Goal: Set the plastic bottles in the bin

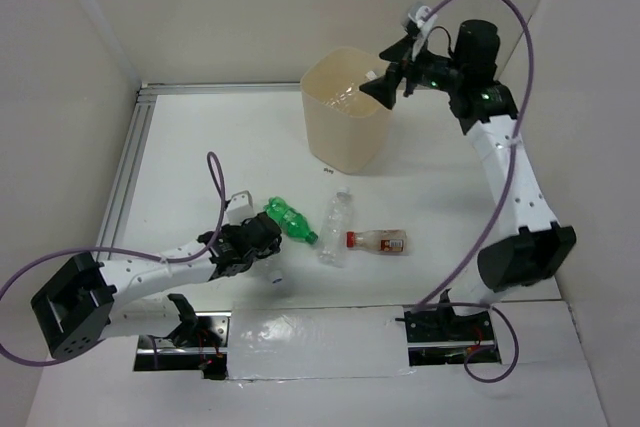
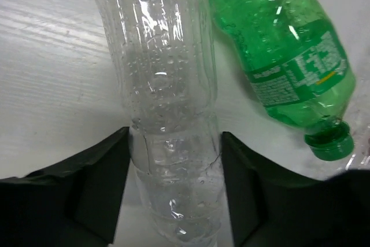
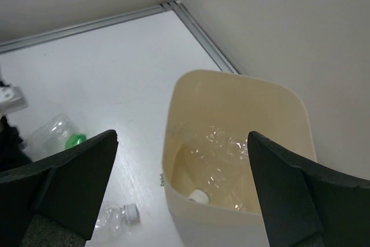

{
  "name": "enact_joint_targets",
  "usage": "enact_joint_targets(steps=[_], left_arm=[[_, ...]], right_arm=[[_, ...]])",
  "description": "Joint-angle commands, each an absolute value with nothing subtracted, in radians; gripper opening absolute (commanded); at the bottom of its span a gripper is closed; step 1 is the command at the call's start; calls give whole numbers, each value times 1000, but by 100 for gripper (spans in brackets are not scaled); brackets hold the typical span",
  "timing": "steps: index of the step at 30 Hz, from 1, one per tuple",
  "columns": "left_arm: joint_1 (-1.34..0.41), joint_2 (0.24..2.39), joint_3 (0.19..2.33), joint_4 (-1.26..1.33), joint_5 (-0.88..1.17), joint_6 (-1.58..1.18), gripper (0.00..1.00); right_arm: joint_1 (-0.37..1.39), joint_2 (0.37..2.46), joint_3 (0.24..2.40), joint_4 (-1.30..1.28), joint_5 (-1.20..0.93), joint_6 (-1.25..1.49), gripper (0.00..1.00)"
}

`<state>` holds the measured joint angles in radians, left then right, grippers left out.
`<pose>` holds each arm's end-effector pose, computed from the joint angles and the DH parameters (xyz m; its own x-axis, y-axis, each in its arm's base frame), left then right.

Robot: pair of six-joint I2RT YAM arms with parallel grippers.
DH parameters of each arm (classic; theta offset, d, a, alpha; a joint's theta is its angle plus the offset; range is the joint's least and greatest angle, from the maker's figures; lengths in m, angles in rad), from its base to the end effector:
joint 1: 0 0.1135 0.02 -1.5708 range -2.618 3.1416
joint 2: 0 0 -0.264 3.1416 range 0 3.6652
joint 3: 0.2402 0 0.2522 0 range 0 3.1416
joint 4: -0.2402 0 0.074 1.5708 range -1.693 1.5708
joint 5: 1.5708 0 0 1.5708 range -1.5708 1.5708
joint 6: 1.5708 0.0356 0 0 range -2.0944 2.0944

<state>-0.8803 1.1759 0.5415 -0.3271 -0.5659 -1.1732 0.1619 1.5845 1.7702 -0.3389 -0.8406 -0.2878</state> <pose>0.1490 -0.1504 0.1750 -0.6220 -0.4690 -0.6270 -0.3053 0.8827 -0.3574 0.3410 0.0826 0.4668 0.0924 -0.1767 -0.9799 -0.8426 0.5104 -0.1715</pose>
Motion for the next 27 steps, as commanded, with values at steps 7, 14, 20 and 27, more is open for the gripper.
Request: enact_joint_targets(steps=[7,14,20,27], left_arm=[[-916,1080,639,-462,-535,-1108,10],[-1029,871,923,-344,-584,-746,0],[-855,1168,1173,49,-409,-486,0],[-704,1663,1732,239,-331,-466,7]], right_arm=[[135,1227,1393,-800,-1082,-774,52],[147,1104,1092,-1109,-878,-1242,61],[147,1069,919,-1003,-839,-1214,83],[147,1003,859,-936,-810,-1121,84]])
